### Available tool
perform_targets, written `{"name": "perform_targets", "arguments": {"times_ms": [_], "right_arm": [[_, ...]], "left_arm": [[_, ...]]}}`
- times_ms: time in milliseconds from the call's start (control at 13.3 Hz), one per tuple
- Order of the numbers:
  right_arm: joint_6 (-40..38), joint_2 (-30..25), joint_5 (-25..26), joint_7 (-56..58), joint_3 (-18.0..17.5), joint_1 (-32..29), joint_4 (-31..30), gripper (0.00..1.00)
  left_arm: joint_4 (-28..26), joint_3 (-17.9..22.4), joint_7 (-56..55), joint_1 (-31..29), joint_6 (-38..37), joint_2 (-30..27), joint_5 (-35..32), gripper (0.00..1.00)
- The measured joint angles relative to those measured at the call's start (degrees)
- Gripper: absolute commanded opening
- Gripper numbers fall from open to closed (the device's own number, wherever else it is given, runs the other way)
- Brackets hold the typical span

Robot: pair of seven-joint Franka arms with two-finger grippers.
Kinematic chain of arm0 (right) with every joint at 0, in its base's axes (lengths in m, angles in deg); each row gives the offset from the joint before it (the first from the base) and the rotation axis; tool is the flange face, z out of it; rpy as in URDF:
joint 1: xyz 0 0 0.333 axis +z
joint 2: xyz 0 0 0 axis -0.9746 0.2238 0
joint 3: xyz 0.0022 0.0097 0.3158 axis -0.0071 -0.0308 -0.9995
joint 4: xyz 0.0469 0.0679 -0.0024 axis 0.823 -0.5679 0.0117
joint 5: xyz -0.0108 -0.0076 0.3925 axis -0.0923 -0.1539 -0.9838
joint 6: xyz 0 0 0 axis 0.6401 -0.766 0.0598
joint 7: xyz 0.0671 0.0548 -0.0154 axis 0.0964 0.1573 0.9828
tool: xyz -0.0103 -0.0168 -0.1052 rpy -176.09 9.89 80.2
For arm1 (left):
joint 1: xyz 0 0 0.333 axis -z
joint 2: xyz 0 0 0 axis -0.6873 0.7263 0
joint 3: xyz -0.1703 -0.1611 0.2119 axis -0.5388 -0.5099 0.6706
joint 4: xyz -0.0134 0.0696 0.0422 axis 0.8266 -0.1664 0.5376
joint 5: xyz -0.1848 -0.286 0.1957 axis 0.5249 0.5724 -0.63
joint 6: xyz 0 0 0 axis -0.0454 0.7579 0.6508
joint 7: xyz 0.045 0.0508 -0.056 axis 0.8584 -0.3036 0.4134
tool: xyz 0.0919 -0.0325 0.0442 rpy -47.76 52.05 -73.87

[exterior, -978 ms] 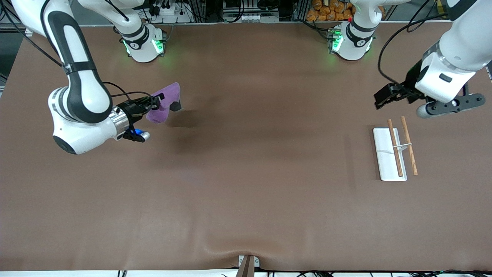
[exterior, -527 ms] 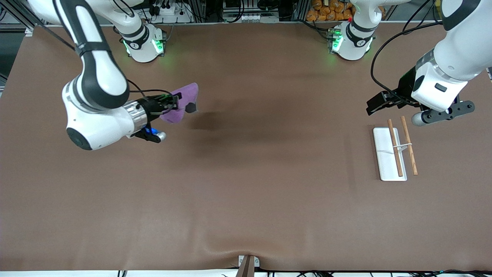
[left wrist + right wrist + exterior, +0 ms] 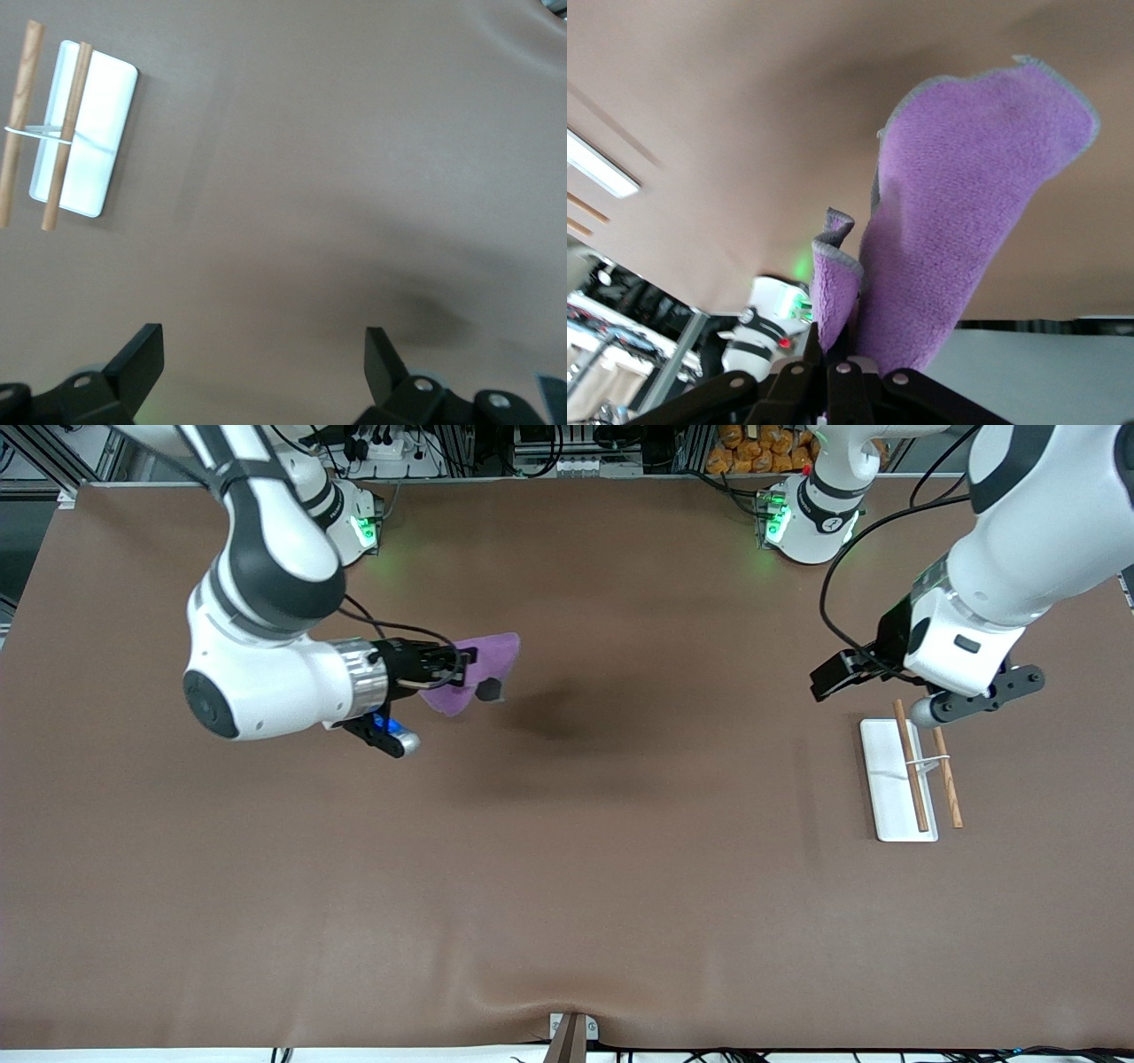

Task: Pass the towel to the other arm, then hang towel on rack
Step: 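Lift the towel with the right gripper while the left gripper approaches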

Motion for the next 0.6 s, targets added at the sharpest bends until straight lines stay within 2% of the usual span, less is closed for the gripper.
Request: {"name": "perform_targets", "arguments": {"times_ms": [602], "right_arm": [[11.9, 0.6, 0.0, -12.0, 0.0, 5.4, 3.7, 0.00]], "left_arm": [[0.0, -0.5, -7.5, 1.6, 3.4, 5.2, 0.0, 1.00]]}}
